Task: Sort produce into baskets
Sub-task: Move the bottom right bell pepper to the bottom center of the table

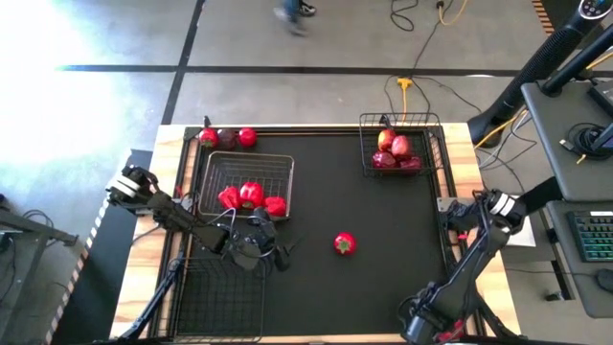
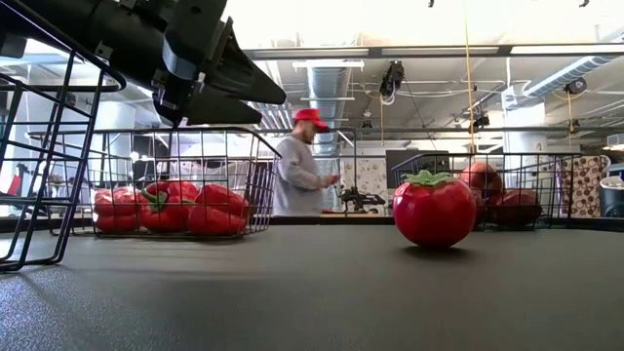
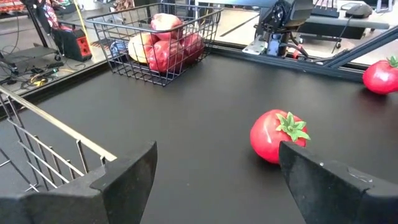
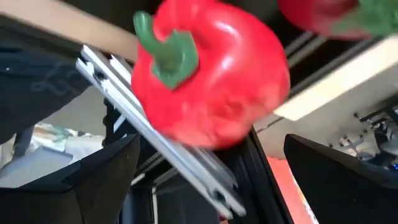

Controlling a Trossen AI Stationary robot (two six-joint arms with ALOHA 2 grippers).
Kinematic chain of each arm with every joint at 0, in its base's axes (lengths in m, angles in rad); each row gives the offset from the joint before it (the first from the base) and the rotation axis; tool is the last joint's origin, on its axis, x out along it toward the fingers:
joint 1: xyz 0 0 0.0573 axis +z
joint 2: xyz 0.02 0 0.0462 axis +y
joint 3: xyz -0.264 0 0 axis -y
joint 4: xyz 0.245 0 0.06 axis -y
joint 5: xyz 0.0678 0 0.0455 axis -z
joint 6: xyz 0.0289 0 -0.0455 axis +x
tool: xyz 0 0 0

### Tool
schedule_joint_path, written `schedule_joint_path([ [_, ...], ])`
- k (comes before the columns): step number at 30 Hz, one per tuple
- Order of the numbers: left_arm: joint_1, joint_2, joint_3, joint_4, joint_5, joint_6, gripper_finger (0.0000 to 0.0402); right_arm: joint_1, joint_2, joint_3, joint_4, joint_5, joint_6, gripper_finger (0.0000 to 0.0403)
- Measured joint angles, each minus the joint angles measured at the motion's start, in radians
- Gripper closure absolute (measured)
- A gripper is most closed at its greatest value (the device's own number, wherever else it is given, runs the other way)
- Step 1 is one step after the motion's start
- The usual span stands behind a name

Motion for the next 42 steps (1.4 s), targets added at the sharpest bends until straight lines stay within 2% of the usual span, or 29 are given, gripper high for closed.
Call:
schedule_joint_path([
  [7,0.000,0.000,0.000,0.000,-0.022,0.004,0.0084,0.010,0.084,0.006,0.001,-0.019,-0.086,0.0059],
  [12,0.005,0.000,0.001,0.000,-0.027,0.008,0.0084,-0.004,0.112,0.026,-0.005,-0.033,-0.135,0.0115],
  [16,0.005,-0.001,0.002,0.000,-0.063,0.012,0.0084,-0.024,0.111,0.048,-0.005,0.010,-0.142,0.0165],
  [22,0.008,-0.001,0.002,0.001,-0.076,0.031,0.0084,-0.078,0.110,0.112,-0.002,0.177,-0.193,0.0229],
  [27,0.014,-0.001,0.002,0.009,-0.077,0.042,0.0084,-0.149,0.109,0.158,0.000,0.487,-0.300,0.0275],
  [30,0.017,-0.001,0.002,0.009,-0.077,0.049,0.0084,-0.195,0.099,0.166,0.001,0.627,-0.385,0.0299],
  [38,0.021,-0.002,0.002,0.011,-0.077,0.057,0.0084,-0.324,0.099,0.147,-0.003,0.812,-0.624,0.0345],
  [42,0.021,-0.002,0.002,0.012,-0.077,0.057,0.0084,-0.358,0.099,0.148,0.008,0.919,-0.669,0.0354],
])
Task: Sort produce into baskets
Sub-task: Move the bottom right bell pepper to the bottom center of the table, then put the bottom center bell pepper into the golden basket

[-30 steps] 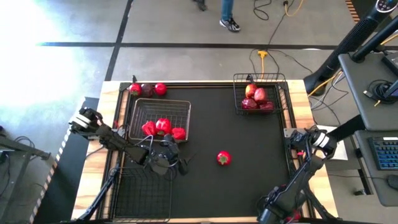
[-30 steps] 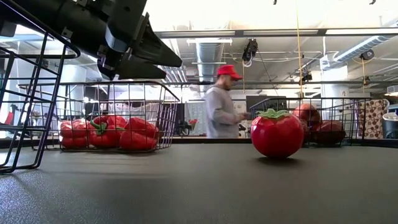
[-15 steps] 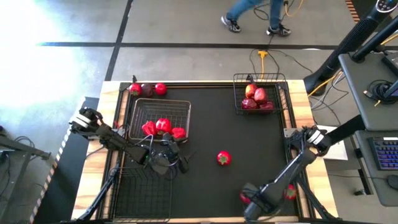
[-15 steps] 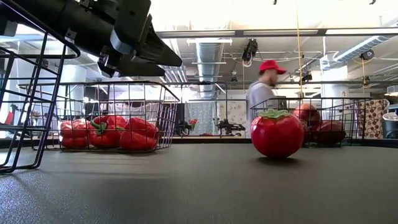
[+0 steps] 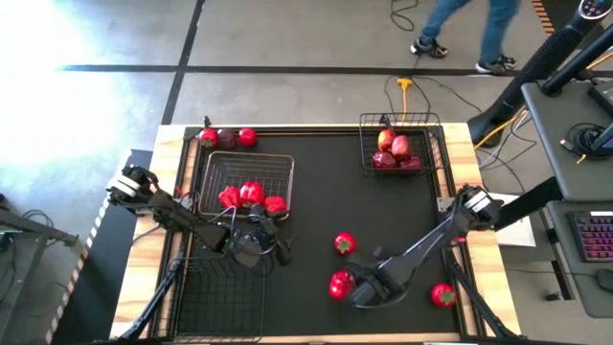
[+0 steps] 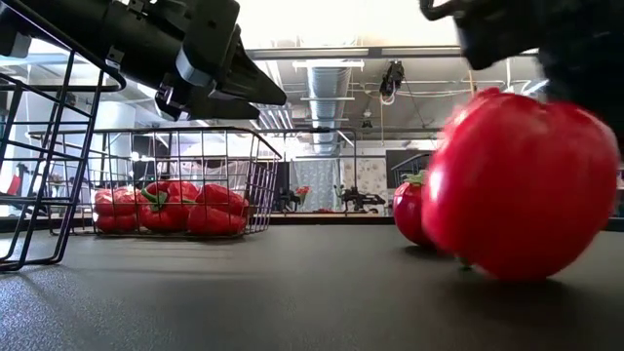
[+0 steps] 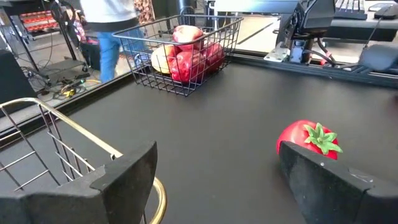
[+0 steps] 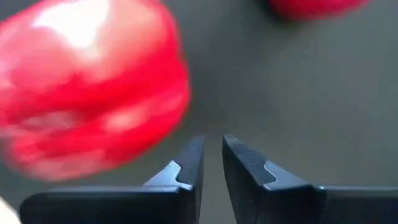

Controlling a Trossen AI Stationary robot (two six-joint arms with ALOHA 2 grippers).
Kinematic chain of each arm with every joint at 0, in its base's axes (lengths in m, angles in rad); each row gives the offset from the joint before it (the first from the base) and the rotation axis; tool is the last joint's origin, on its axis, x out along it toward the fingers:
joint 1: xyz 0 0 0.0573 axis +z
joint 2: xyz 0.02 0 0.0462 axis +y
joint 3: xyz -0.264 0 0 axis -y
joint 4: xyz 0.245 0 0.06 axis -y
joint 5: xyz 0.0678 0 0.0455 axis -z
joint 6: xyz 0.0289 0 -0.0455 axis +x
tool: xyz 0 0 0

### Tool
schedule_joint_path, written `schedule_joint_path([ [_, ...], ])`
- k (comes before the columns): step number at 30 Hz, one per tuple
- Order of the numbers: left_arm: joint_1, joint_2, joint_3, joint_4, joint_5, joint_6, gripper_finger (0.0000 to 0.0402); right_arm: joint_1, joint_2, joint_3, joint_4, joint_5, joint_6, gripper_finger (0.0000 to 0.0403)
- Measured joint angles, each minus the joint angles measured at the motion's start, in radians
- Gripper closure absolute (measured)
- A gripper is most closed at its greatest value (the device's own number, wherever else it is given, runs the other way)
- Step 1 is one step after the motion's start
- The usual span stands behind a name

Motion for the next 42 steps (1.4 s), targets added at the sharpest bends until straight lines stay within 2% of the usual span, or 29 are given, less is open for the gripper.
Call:
schedule_joint_path([
  [5,0.000,0.000,0.000,0.000,0.021,0.000,0.0084,-0.008,0.000,0.000,0.049,0.060,-0.065,0.0360],
  [9,0.000,0.013,0.000,0.059,0.205,0.057,0.0084,-0.004,-0.013,0.000,0.022,0.080,-0.125,0.0360],
  [14,0.000,0.116,0.022,0.325,0.352,0.185,0.0084,-0.004,-0.022,0.000,-0.057,0.284,-0.184,0.0360],
  [18,-0.001,0.215,0.129,0.305,0.383,0.209,0.0084,-0.004,-0.023,-0.002,-0.187,0.493,-0.187,0.0360],
  [23,-0.002,0.309,0.329,0.088,0.334,0.205,0.0084,-0.004,-0.023,-0.043,-0.416,0.631,-0.031,0.0360],
  [26,-0.002,0.323,0.448,-0.143,0.285,0.139,0.0084,0.004,-0.023,-0.083,-0.498,0.693,0.076,0.0360],
  [30,-0.002,0.320,0.600,-0.493,0.245,-0.064,0.0084,0.030,-0.026,-0.143,-0.507,0.795,0.194,0.0360],
  [37,-0.005,0.325,0.877,-1.168,0.256,-0.496,0.0084,0.074,-0.031,-0.283,-0.501,0.960,0.425,0.0371],
  [42,-0.024,0.332,0.994,-1.406,0.272,-0.693,0.0071,0.072,-0.102,-0.367,-0.583,0.993,0.495,0.0386],
])
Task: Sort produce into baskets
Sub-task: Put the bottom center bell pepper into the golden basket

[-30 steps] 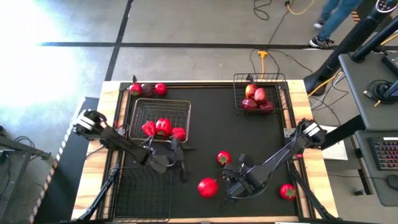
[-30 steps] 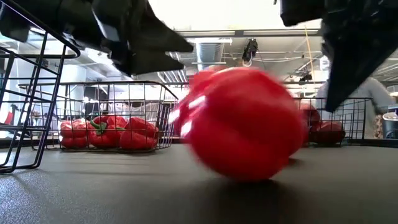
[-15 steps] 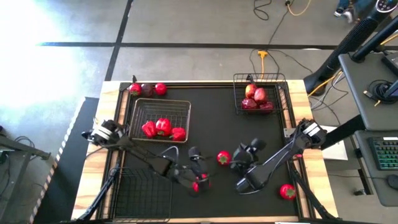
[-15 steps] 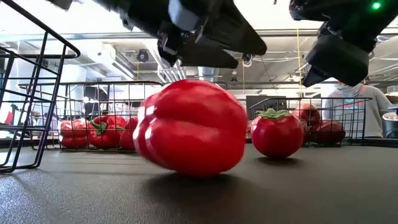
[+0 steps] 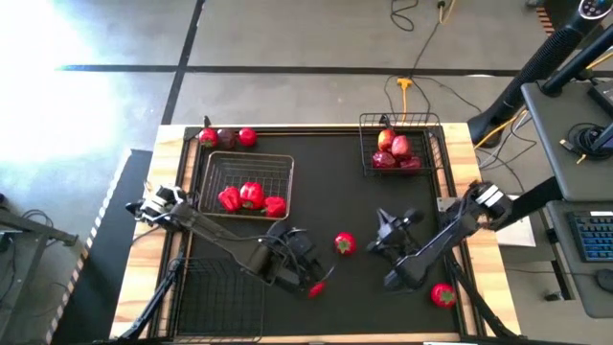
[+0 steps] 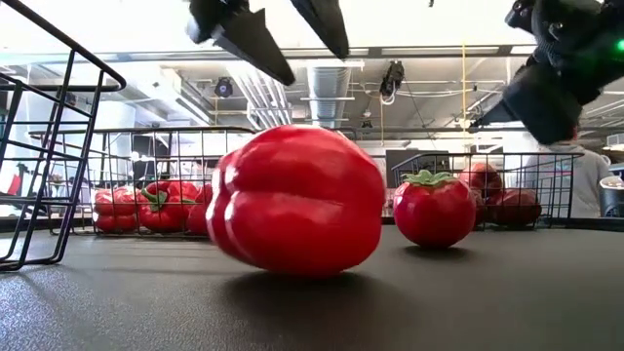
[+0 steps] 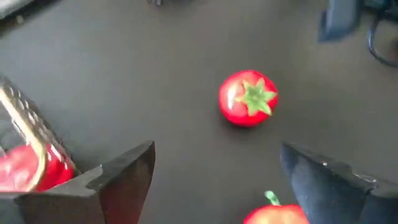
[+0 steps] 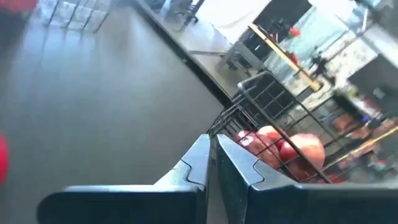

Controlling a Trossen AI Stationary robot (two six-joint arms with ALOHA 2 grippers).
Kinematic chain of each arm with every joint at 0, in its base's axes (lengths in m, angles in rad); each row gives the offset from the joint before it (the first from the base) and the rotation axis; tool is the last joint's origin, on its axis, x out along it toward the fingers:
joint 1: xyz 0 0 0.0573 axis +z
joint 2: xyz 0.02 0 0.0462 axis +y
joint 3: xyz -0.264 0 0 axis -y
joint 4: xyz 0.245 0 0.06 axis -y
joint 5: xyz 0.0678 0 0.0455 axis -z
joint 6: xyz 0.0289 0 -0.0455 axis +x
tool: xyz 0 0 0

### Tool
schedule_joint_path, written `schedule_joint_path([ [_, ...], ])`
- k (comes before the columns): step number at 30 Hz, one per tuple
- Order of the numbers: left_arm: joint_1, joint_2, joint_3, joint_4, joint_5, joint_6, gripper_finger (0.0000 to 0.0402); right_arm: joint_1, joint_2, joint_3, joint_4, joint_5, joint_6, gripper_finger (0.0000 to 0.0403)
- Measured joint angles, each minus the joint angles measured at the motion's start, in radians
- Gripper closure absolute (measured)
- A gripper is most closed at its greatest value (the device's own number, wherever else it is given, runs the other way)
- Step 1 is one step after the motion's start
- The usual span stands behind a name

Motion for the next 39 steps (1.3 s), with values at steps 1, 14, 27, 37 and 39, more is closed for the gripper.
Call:
schedule_joint_path([
  [1,-0.008,0.000,0.011,-0.008,0.011,-0.025,0.0067,0.000,-0.026,-0.018,0.000,0.017,0.030,0.0390],
  [14,-0.149,0.014,0.018,0.033,0.092,-0.142,0.0049,0.000,-0.296,-0.181,0.282,0.072,-0.094,0.0394],
  [27,-0.104,0.136,0.047,0.064,0.210,-0.142,0.0049,0.000,-0.308,-0.183,0.498,0.069,-0.354,0.0394],
  [37,-0.093,0.198,0.047,0.082,0.241,-0.134,0.0049,0.000,-0.308,-0.185,0.501,0.060,-0.356,0.0394],
  [39,-0.093,0.211,0.046,0.104,0.260,-0.124,0.0049,0.000,-0.308,-0.185,0.501,0.060,-0.356,0.0394],
])
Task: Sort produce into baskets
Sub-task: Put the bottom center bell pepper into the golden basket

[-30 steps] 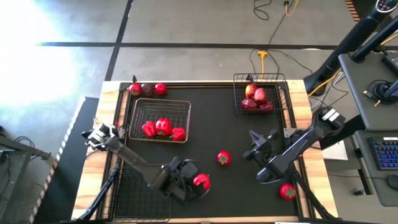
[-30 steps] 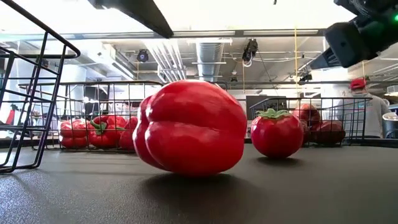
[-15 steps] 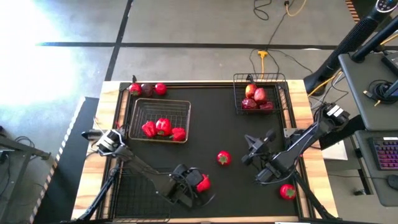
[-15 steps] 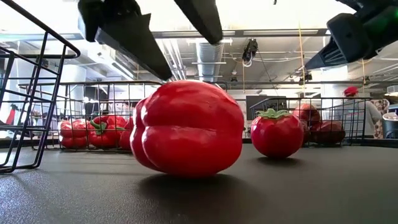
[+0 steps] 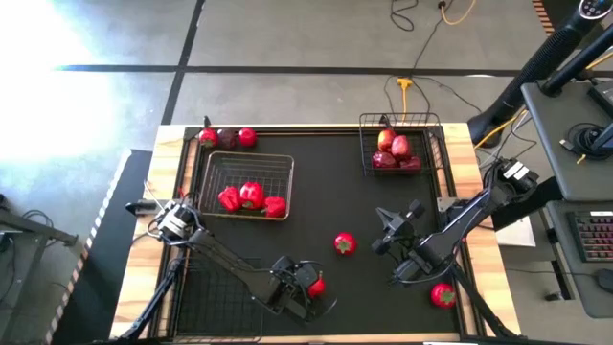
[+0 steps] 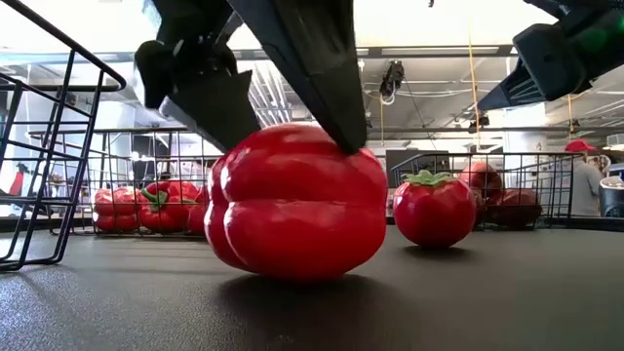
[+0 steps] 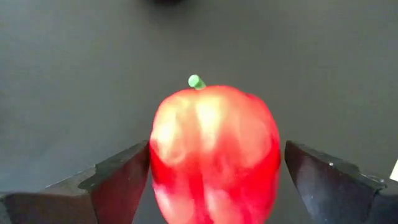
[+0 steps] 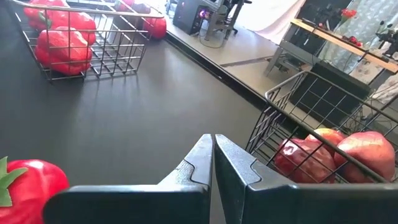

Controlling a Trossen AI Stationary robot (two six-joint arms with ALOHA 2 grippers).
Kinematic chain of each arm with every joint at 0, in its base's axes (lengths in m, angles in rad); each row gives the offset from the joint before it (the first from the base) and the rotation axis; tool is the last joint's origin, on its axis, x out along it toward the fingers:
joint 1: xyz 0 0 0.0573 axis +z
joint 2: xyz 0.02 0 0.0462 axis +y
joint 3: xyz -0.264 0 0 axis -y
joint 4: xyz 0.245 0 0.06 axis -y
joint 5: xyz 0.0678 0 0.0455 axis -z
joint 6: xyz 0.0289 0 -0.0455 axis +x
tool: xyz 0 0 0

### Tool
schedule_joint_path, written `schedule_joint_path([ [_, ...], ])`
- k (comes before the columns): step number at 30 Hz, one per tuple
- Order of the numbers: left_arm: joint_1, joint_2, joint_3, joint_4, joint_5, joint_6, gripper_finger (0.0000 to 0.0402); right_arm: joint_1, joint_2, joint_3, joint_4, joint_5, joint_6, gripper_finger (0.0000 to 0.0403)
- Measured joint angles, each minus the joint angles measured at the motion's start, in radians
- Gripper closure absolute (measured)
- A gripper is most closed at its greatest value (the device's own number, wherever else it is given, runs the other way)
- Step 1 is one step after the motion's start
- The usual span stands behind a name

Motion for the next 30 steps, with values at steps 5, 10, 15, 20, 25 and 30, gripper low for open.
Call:
schedule_joint_path([
  [5,0.000,0.019,0.000,-0.005,0.003,-0.022,0.0049,0.000,0.000,0.000,0.004,0.000,0.000,0.0394],
  [10,0.005,0.041,0.000,0.001,0.001,0.002,0.0049,0.000,0.000,-0.001,0.005,-0.017,0.001,0.0394],
  [15,0.009,0.056,0.003,0.002,-0.008,0.006,0.0052,0.000,0.000,-0.002,0.008,-0.020,0.000,0.0394],
  [20,0.021,0.049,0.002,-0.009,-0.033,0.012,0.0089,0.000,0.000,-0.004,0.013,-0.020,-0.006,0.0394],
  [25,0.063,0.019,0.013,-0.090,-0.049,0.107,0.0113,0.000,0.000,-0.005,0.017,-0.021,-0.007,0.0394],
  [30,0.122,-0.031,0.167,-0.422,-0.208,0.174,0.0113,0.000,0.000,-0.005,0.020,-0.023,-0.010,0.0394],
])
